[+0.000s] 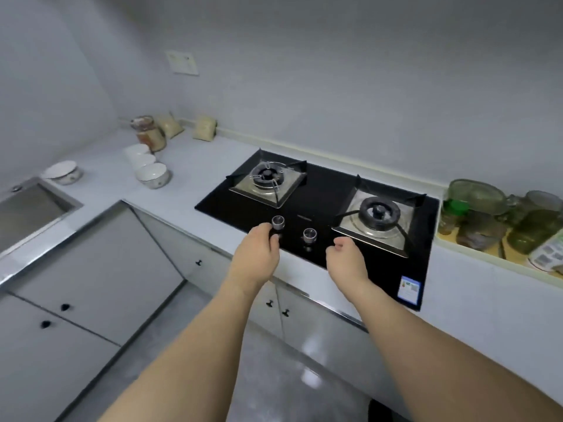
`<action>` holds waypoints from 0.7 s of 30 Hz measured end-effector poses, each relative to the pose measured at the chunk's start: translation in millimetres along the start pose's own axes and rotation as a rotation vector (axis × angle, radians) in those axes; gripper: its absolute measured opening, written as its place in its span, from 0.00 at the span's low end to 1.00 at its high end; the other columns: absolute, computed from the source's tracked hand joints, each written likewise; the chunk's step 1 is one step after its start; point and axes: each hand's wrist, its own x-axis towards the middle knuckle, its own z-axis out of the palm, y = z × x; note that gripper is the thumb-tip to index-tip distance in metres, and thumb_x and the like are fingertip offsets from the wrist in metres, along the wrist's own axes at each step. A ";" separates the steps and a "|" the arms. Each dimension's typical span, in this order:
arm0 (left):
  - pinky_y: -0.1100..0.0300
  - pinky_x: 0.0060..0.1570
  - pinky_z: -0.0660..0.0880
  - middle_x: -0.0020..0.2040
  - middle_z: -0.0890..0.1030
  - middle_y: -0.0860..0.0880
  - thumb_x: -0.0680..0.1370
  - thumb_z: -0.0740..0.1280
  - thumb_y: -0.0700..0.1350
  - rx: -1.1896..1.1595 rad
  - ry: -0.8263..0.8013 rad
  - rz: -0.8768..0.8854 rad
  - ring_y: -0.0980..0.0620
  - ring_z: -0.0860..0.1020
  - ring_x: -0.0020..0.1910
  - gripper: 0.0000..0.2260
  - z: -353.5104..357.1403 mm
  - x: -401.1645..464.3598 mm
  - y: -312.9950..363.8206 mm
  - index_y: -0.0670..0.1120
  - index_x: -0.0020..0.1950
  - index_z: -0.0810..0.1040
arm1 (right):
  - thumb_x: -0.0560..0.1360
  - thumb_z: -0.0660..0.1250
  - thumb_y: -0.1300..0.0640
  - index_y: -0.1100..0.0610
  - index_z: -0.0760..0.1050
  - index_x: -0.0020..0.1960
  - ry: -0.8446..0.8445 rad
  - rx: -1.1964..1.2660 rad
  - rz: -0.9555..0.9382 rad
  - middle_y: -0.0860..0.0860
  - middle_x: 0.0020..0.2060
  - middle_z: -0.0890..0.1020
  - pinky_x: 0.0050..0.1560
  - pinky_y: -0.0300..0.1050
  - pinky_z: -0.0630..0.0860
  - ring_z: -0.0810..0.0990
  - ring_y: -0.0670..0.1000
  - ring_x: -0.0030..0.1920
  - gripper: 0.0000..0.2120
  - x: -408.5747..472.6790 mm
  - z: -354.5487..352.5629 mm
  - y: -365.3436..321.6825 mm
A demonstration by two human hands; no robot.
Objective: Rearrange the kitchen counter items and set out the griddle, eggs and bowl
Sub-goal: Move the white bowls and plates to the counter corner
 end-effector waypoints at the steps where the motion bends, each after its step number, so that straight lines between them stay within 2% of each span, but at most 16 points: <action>1: 0.55 0.56 0.70 0.63 0.76 0.43 0.83 0.56 0.47 0.004 0.025 -0.032 0.45 0.75 0.60 0.16 -18.2 -4.2 -19.2 0.42 0.67 0.71 | 0.78 0.56 0.59 0.58 0.68 0.67 -0.020 -0.005 -0.047 0.53 0.62 0.74 0.43 0.45 0.75 0.78 0.53 0.50 0.18 -5.9 19.6 -13.6; 3: 0.55 0.61 0.69 0.67 0.74 0.43 0.83 0.55 0.47 0.005 0.063 -0.093 0.45 0.74 0.64 0.18 -47.8 -12.6 -56.2 0.42 0.70 0.69 | 0.79 0.56 0.59 0.58 0.67 0.70 -0.082 -0.010 -0.116 0.52 0.64 0.73 0.40 0.43 0.73 0.78 0.51 0.47 0.20 -19.6 54.4 -38.3; 5: 0.54 0.63 0.69 0.69 0.73 0.44 0.83 0.54 0.48 0.001 0.081 -0.138 0.45 0.73 0.65 0.19 -66.2 -18.2 -82.5 0.42 0.72 0.67 | 0.79 0.56 0.58 0.56 0.66 0.70 -0.126 -0.033 -0.176 0.52 0.66 0.72 0.46 0.42 0.71 0.77 0.50 0.52 0.20 -28.5 78.6 -54.4; 7: 0.56 0.61 0.69 0.69 0.73 0.43 0.83 0.54 0.47 0.000 0.102 -0.180 0.45 0.73 0.65 0.19 -83.1 -22.8 -109.0 0.42 0.72 0.67 | 0.79 0.56 0.58 0.56 0.65 0.71 -0.176 -0.081 -0.225 0.52 0.69 0.69 0.48 0.40 0.69 0.74 0.50 0.56 0.20 -37.5 103.4 -69.2; 10: 0.60 0.54 0.67 0.66 0.75 0.42 0.83 0.54 0.45 -0.002 0.126 -0.220 0.45 0.75 0.62 0.17 -98.9 -24.3 -139.7 0.40 0.70 0.69 | 0.80 0.55 0.59 0.56 0.63 0.72 -0.243 -0.155 -0.285 0.51 0.71 0.65 0.46 0.37 0.67 0.69 0.45 0.52 0.21 -41.4 130.7 -83.4; 12: 0.58 0.55 0.68 0.65 0.75 0.42 0.83 0.54 0.45 -0.010 0.132 -0.251 0.44 0.74 0.62 0.16 -107.6 -20.8 -159.9 0.40 0.69 0.69 | 0.80 0.55 0.59 0.56 0.62 0.73 -0.275 -0.188 -0.314 0.51 0.72 0.65 0.47 0.38 0.65 0.67 0.44 0.51 0.21 -40.1 148.7 -93.3; 15: 0.55 0.58 0.69 0.66 0.74 0.42 0.83 0.54 0.46 0.006 0.132 -0.287 0.44 0.73 0.63 0.17 -121.4 -2.5 -194.6 0.41 0.70 0.68 | 0.80 0.55 0.59 0.56 0.61 0.73 -0.319 -0.212 -0.338 0.52 0.72 0.64 0.46 0.37 0.65 0.68 0.45 0.51 0.21 -29.9 183.4 -114.7; 19: 0.58 0.57 0.67 0.66 0.74 0.42 0.83 0.55 0.45 0.019 0.149 -0.289 0.44 0.73 0.64 0.17 -138.4 36.7 -230.3 0.41 0.71 0.68 | 0.80 0.56 0.59 0.56 0.61 0.73 -0.334 -0.218 -0.375 0.52 0.72 0.65 0.42 0.34 0.66 0.68 0.45 0.52 0.21 -4.1 227.0 -144.7; 21: 0.58 0.56 0.67 0.66 0.74 0.42 0.83 0.55 0.44 0.029 0.144 -0.304 0.44 0.73 0.64 0.17 -146.6 60.7 -254.0 0.41 0.71 0.68 | 0.80 0.56 0.59 0.57 0.62 0.73 -0.346 -0.207 -0.379 0.52 0.71 0.65 0.47 0.35 0.67 0.71 0.47 0.55 0.21 15.3 256.9 -162.5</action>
